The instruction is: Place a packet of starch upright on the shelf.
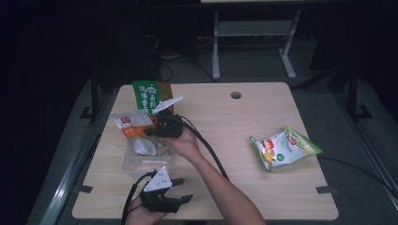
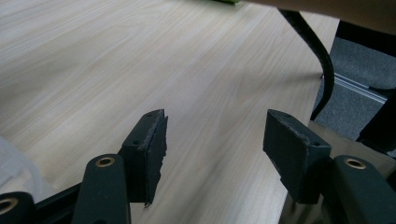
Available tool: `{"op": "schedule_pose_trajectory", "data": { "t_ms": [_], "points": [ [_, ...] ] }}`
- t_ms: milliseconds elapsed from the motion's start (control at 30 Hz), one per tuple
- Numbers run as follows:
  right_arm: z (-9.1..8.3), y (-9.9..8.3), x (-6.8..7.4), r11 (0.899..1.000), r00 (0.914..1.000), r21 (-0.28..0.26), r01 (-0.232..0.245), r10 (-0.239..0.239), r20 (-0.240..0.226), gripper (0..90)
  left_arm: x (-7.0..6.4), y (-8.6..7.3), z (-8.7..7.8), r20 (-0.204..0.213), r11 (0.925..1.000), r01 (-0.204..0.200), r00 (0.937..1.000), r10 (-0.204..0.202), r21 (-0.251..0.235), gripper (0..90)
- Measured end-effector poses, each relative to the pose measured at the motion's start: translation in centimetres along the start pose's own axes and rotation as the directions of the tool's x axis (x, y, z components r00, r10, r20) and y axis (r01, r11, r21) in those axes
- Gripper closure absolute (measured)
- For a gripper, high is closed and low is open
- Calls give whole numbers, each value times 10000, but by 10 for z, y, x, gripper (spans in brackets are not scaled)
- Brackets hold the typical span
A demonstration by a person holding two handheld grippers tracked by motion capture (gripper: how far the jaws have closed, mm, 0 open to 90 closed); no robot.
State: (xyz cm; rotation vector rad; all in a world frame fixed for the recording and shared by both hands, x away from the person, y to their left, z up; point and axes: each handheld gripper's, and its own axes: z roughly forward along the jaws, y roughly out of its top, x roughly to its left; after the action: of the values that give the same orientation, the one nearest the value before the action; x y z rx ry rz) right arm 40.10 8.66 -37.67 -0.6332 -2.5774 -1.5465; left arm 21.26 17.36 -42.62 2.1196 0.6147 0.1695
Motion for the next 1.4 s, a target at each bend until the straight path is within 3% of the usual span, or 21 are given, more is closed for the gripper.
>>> {"op": "schedule_pose_trajectory", "data": {
  "t_ms": [133, 500, 900, 1033, 1133, 1400],
  "points": [
    [-1, -6, -2, 10000, 10000, -44, -3, 3, -11, 893, 0, 0, 1, 6, 10000, -5, 10000, 5, 11, 390],
    [-6, -19, -9, 9968, 9987, 606, 514, -511, -66, 892, 4, 0, 2, -67, 10000, 88, 9999, -88, 14, 388],
    [-7, -25, -17, 9951, 9993, 918, 371, -371, -12, 884, 5, 0, 3, -103, 9999, 107, 9999, -107, 16, 387],
    [-12, -24, -17, 9963, 9997, 822, 247, -246, -20, 777, 4, 1, 3, -126, 9999, 149, 9998, -149, -28, 380],
    [-20, -24, -17, 9968, 9998, 765, 221, -218, -48, 747, 4, 1, 3, -151, 9998, 172, 9997, -172, -36, 374],
    [-49, -33, -22, 9991, 9980, 418, 30, -3, -637, 612, 3, 4, 8, -69, 9998, 217, 9997, -217, -33, 360]
  ]
}}
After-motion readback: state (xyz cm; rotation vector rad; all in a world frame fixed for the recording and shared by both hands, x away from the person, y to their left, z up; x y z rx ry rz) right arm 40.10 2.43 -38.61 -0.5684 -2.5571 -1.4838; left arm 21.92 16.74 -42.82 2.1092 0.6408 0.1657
